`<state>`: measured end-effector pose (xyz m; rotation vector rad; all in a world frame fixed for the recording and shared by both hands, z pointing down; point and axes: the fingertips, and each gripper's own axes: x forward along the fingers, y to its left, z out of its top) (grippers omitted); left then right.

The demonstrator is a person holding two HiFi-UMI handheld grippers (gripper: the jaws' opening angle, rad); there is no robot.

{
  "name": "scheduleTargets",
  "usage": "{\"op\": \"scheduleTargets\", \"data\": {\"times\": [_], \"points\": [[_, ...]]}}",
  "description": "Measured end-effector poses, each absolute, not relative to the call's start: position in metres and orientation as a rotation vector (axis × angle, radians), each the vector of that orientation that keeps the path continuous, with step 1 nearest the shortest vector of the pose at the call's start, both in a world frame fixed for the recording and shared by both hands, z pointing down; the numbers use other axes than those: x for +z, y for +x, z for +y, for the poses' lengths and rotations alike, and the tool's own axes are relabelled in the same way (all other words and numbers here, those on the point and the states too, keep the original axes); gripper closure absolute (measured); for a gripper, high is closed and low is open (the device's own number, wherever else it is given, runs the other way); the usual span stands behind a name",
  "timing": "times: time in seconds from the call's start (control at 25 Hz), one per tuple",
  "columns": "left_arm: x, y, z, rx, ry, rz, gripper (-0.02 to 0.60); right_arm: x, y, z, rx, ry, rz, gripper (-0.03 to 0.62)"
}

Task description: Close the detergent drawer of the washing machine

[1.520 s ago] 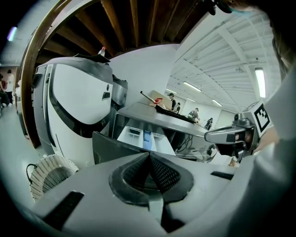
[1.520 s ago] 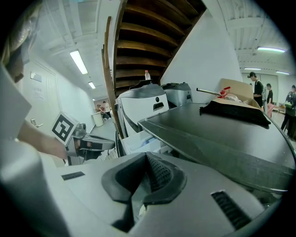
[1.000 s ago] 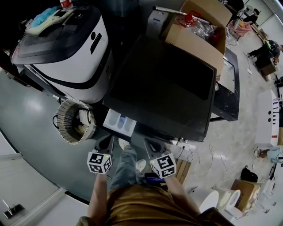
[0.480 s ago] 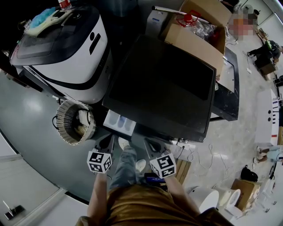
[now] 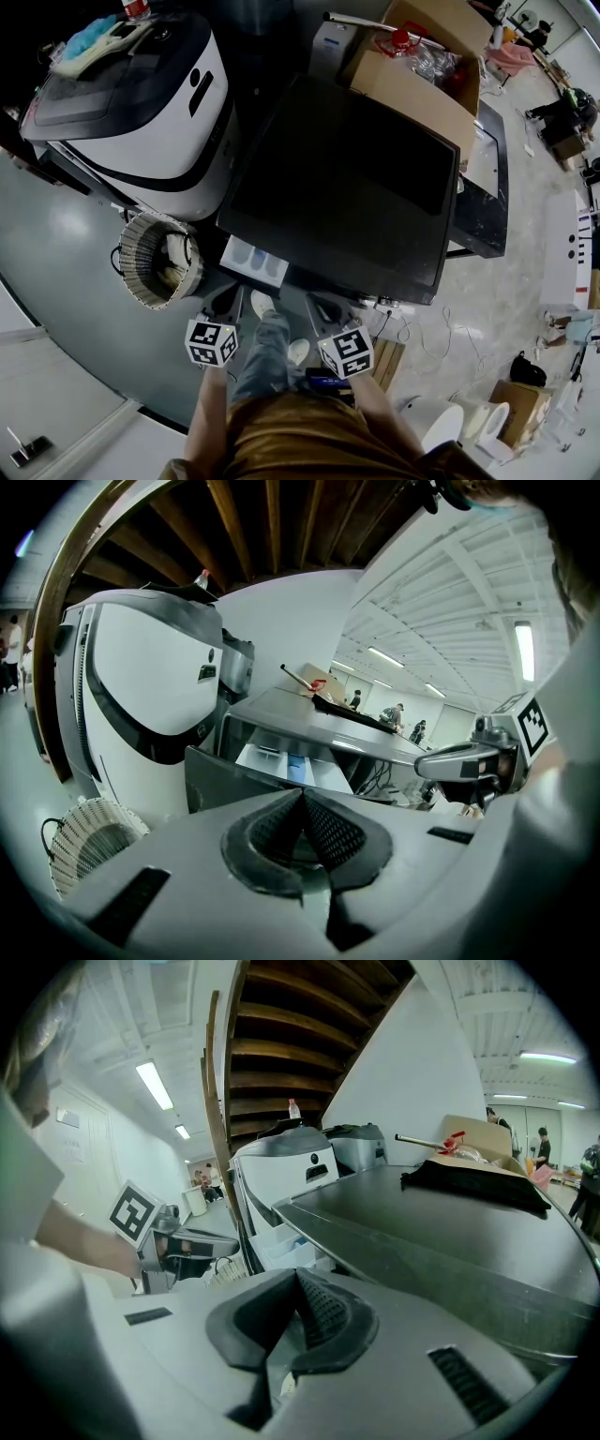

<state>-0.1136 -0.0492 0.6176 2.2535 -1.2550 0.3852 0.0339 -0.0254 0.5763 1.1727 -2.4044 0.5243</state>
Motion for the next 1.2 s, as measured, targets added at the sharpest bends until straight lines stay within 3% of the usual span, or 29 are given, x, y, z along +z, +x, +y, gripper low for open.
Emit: {"op": "scheduleTargets", "data": {"times": [1.2], "points": [[0.618, -0.103, -0.077, 0.383, 2.292, -1.229, 0.556, 0.585, 0.040, -0.042, 0.564, 1.208, -2.384, 0.582]]}}
